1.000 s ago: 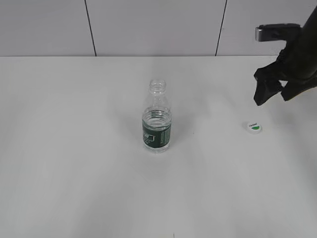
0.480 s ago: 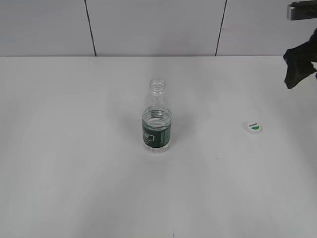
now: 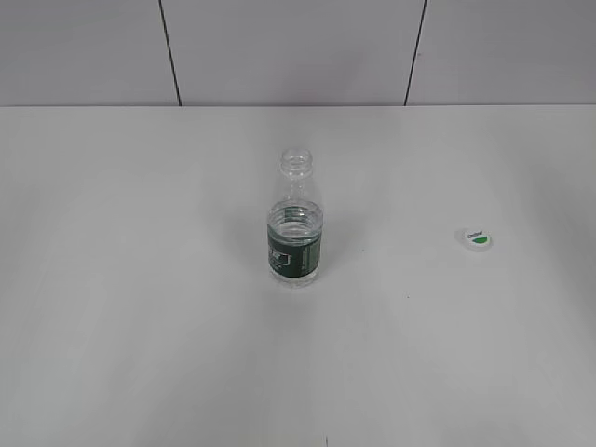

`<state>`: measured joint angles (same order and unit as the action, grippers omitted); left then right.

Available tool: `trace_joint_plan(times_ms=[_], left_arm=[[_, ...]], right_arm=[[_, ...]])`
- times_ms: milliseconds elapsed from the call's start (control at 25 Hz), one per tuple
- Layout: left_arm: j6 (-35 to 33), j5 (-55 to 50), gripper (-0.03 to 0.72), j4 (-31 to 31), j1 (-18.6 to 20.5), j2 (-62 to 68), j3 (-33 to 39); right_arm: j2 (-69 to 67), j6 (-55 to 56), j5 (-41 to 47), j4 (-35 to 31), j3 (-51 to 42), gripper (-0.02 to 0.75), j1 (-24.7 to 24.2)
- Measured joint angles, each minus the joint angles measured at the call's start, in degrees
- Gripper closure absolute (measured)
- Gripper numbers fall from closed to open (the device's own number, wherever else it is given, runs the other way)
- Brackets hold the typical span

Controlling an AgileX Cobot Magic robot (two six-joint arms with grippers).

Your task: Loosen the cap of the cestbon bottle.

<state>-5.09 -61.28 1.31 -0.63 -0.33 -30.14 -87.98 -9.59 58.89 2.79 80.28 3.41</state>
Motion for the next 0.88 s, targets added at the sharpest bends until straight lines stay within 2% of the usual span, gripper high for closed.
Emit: trace_joint_plan(times_ms=[480, 880], left_arm=[[0.00, 0.00, 0.253, 0.00, 0.00, 0.00, 0.00], [0.00, 0.00, 0.253, 0.27, 0.00, 0.00, 0.00]], right_arm=[[24.53, 0.73, 4.47, 0.46, -1.23, 0.174, 0.00], [47.35, 0.78, 5.40, 1.25, -13.46, 0.174, 0.00]])
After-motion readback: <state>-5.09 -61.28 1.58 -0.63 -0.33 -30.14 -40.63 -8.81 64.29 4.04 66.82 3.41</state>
